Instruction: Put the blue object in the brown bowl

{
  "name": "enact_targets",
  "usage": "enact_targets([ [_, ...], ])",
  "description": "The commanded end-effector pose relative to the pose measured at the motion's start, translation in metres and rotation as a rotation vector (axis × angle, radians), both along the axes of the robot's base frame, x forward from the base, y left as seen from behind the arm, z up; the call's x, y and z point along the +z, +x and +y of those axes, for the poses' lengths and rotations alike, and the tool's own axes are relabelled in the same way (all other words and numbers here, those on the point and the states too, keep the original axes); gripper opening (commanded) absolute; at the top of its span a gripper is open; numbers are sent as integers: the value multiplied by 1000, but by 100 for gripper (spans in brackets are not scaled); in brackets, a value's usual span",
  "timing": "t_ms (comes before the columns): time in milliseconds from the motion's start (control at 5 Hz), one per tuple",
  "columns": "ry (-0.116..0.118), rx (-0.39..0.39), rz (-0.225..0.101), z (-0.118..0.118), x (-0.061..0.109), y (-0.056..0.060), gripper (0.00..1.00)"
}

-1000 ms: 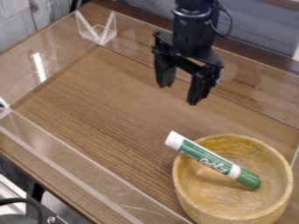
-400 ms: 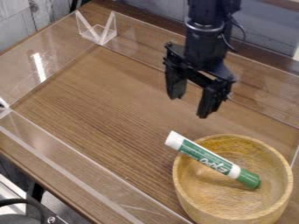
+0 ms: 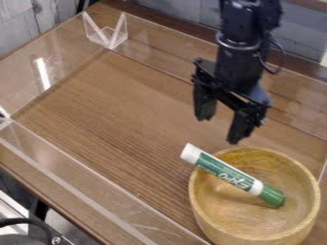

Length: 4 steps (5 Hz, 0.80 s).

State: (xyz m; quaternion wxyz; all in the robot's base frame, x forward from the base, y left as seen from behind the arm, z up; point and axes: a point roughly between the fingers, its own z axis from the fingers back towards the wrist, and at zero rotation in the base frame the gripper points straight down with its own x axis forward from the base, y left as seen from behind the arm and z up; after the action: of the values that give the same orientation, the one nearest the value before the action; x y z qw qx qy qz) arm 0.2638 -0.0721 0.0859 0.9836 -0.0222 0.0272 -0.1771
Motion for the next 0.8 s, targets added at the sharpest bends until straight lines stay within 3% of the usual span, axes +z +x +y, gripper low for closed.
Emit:
enact_targets([
  [0, -10, -149, -60, -20, 12, -3, 100],
  [200, -6, -322, -74, -40, 11, -12, 100],
  [400, 1, -418, -88, -49, 7, -15, 100],
  [600, 1, -447, -104, -50, 2, -15, 100],
])
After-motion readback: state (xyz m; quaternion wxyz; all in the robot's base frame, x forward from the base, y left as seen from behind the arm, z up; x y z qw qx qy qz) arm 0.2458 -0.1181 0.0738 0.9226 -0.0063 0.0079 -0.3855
